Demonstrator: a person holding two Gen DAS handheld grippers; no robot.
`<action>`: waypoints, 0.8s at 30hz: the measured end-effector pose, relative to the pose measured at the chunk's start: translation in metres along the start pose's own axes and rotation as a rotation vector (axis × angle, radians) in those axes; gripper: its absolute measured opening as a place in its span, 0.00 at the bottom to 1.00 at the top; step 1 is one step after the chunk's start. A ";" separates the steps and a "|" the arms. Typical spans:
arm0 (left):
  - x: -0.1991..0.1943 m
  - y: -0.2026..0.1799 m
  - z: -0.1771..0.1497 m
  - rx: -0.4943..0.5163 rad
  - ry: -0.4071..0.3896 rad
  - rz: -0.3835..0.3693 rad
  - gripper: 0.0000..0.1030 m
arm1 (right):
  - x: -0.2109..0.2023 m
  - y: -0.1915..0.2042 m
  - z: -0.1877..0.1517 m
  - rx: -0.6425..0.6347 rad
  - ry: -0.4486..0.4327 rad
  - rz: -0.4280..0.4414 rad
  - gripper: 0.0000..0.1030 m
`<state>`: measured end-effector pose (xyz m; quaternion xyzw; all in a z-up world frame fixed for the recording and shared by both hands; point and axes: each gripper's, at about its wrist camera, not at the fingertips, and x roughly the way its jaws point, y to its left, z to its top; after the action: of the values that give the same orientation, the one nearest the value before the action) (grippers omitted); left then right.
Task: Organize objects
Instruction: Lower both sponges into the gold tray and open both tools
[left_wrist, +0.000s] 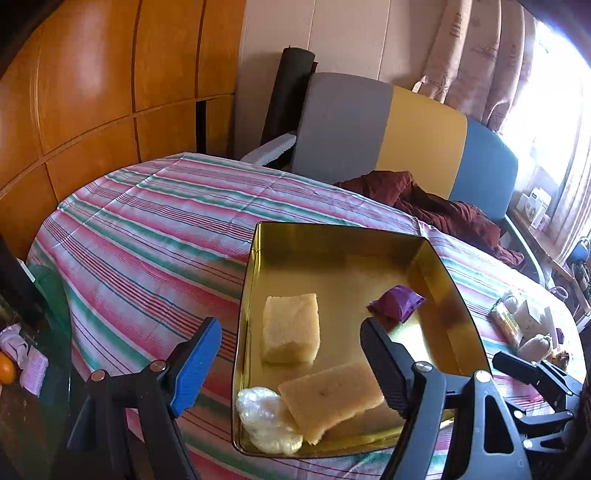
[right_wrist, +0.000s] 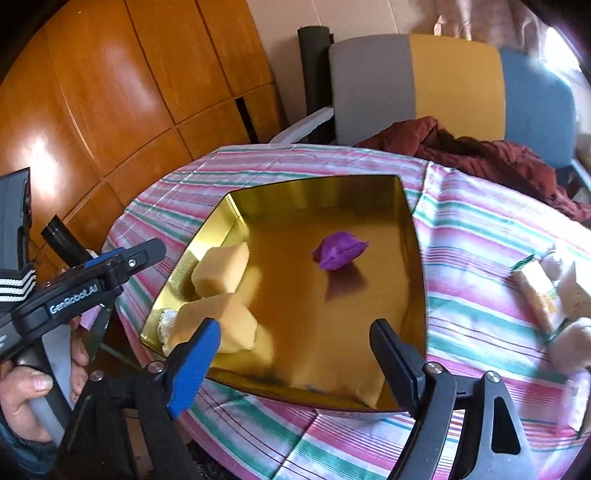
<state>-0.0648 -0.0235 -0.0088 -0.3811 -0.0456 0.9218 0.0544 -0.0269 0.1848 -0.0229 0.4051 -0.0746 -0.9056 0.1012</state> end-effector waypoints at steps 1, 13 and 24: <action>-0.002 -0.002 -0.001 0.006 -0.001 0.003 0.76 | -0.002 0.001 0.000 -0.007 -0.008 -0.012 0.83; -0.015 -0.033 -0.012 0.076 -0.001 -0.053 0.75 | -0.027 -0.001 -0.004 -0.062 -0.075 -0.101 0.90; -0.016 -0.067 -0.019 0.158 0.030 -0.148 0.75 | -0.054 -0.048 -0.005 0.034 -0.109 -0.174 0.90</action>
<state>-0.0360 0.0419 -0.0024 -0.3850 -0.0002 0.9102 0.1529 0.0058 0.2438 0.0021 0.3617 -0.0602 -0.9303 0.0112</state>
